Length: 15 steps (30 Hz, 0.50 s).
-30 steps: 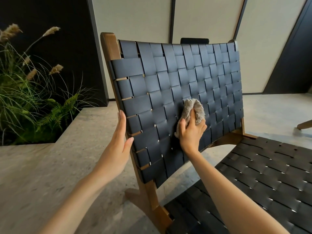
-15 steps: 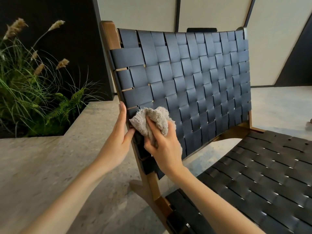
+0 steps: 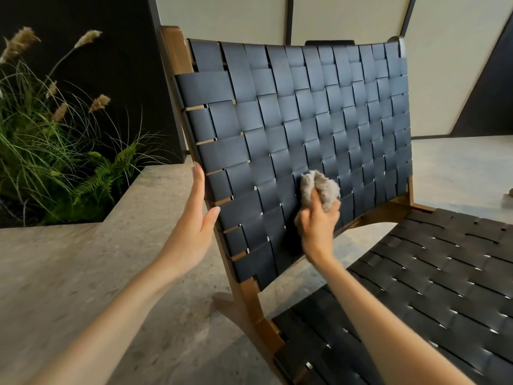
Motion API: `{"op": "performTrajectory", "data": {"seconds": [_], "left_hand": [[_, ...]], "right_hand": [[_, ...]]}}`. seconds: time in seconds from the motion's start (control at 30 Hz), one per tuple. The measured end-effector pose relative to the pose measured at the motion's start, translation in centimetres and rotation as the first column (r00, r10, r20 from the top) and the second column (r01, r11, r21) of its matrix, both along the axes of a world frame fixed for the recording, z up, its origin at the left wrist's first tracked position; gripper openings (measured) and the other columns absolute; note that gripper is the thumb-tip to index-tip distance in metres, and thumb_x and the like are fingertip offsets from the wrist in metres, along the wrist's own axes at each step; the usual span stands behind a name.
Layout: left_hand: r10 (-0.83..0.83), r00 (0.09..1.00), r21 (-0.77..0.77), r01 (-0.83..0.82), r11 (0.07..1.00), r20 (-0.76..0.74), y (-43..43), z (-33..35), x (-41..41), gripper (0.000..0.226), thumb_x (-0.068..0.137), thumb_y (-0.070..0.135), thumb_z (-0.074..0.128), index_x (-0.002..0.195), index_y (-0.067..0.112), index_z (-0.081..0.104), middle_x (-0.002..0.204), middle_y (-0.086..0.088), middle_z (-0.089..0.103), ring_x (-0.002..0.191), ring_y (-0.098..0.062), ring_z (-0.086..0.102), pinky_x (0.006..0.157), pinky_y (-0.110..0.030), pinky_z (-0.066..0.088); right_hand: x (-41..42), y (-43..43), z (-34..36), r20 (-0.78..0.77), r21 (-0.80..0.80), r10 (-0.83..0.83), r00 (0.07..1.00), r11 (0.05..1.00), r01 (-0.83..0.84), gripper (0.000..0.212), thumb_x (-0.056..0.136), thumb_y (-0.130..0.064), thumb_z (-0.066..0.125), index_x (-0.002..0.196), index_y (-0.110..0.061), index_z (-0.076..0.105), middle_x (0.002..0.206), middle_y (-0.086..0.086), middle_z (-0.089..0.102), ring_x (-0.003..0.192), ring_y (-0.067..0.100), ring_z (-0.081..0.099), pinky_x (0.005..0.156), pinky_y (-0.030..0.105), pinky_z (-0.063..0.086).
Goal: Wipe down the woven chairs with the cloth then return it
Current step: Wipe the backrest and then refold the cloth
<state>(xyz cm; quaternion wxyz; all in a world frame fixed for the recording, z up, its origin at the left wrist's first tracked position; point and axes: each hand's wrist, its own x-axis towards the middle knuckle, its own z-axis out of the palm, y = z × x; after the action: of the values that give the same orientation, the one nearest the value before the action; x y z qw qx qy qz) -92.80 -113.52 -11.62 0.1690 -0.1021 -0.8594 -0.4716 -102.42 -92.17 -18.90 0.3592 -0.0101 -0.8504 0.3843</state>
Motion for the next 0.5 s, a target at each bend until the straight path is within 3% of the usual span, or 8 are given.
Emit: {"op": "performTrajectory", "data": {"seconds": [0.03,0.1,0.17,0.23,0.3,0.37,0.4,0.5], "left_hand": [[-0.002,1.0,-0.001,0.002,1.0,-0.002,0.0,0.0,0.0,0.075,0.101,0.019,0.038,0.127,0.061,-0.018,0.152,0.026,-0.018,0.135,0.01,-0.005,0.109,-0.02,0.003],[-0.002,1.0,0.002,0.002,1.0,-0.002,0.0,0.0,0.1,0.075,0.101,0.018,0.038,0.126,0.062,-0.017,0.153,0.027,-0.016,0.137,0.009,-0.004,0.11,-0.02,0.003],[-0.012,1.0,0.014,0.012,1.0,-0.006,0.1,0.1,0.2,0.075,0.101,0.016,0.037,0.128,0.061,-0.016,0.153,0.026,-0.016,0.139,0.008,-0.004,0.113,-0.021,0.003],[-0.013,1.0,0.021,0.013,1.0,-0.016,0.3,0.1,0.0,0.075,0.101,0.013,0.037,0.132,0.055,-0.016,0.153,0.025,-0.018,0.138,0.011,-0.006,0.115,-0.021,0.003],[0.019,0.999,-0.003,-0.019,1.0,-0.034,0.9,-0.2,0.1,0.075,0.101,0.013,0.038,0.137,0.047,-0.019,0.149,0.026,-0.022,0.13,0.023,-0.011,0.109,-0.007,0.0],[0.064,0.997,-0.041,-0.067,0.997,-0.053,1.6,-0.7,0.2,0.078,0.1,0.014,0.04,0.141,0.039,-0.021,0.147,0.025,-0.024,0.121,0.031,-0.016,0.099,0.006,-0.003],[0.079,0.995,-0.056,-0.083,0.995,-0.068,2.0,-1.2,0.3,0.078,0.1,0.014,0.041,0.14,0.037,-0.021,0.148,0.023,-0.024,0.121,0.032,-0.017,0.099,0.006,-0.003],[0.086,0.993,-0.076,-0.092,0.993,-0.078,2.5,-2.5,0.8,0.077,0.1,0.018,0.041,0.138,0.039,-0.022,0.147,0.025,-0.026,0.123,0.029,-0.017,0.11,-0.011,0.006]], "right_hand": [[1.1,-1.2,-0.2,-0.03,0.0,0.066,0.997,0.998,-0.066,0.026,0.094,-0.012,0.051,0.118,-0.021,0.056,0.114,0.008,0.052,0.091,-0.003,0.055,0.081,0.018,0.049],[3.5,-3.4,-1.6,-0.054,0.019,0.239,0.969,0.971,-0.238,0.047,0.093,-0.012,0.044,0.139,-0.021,0.046,0.135,0.01,0.033,0.123,0.017,0.034,0.102,0.03,0.032],[5.7,-4.8,-2.7,-0.089,0.069,0.366,0.927,0.93,-0.36,0.057,0.088,-0.013,0.043,0.143,-0.027,0.041,0.132,0.002,0.028,0.121,0.021,0.027,0.103,0.032,0.024],[7.8,-5.8,-3.0,-0.074,0.079,0.508,0.858,0.861,-0.502,0.062,0.088,-0.021,0.044,0.144,-0.045,0.031,0.135,-0.006,0.026,0.126,0.02,0.027,0.109,0.025,0.02],[9.0,-5.9,-2.9,-0.058,0.142,0.557,0.828,0.826,-0.545,0.069,0.087,-0.018,0.049,0.147,-0.044,0.024,0.14,-0.006,0.027,0.129,0.017,0.028,0.11,0.015,0.017],[9.2,-5.0,-2.9,-0.034,0.246,0.529,0.848,0.826,-0.506,0.072,0.087,-0.011,0.057,0.149,-0.033,0.027,0.138,0.003,0.033,0.124,0.023,0.031,0.103,0.021,0.028],[8.9,-4.3,-2.9,-0.022,0.295,0.507,0.862,0.827,-0.479,0.071,0.086,-0.01,0.06,0.148,-0.029,0.03,0.136,0.007,0.036,0.122,0.026,0.033,0.097,0.027,0.036],[7.7,-1.8,-4.2,0.006,0.351,0.419,0.908,0.849,-0.394,0.077,0.08,-0.003,0.066,0.147,-0.025,0.034,0.128,0.013,0.041,0.113,0.031,0.035,0.082,0.041,0.049]]}}
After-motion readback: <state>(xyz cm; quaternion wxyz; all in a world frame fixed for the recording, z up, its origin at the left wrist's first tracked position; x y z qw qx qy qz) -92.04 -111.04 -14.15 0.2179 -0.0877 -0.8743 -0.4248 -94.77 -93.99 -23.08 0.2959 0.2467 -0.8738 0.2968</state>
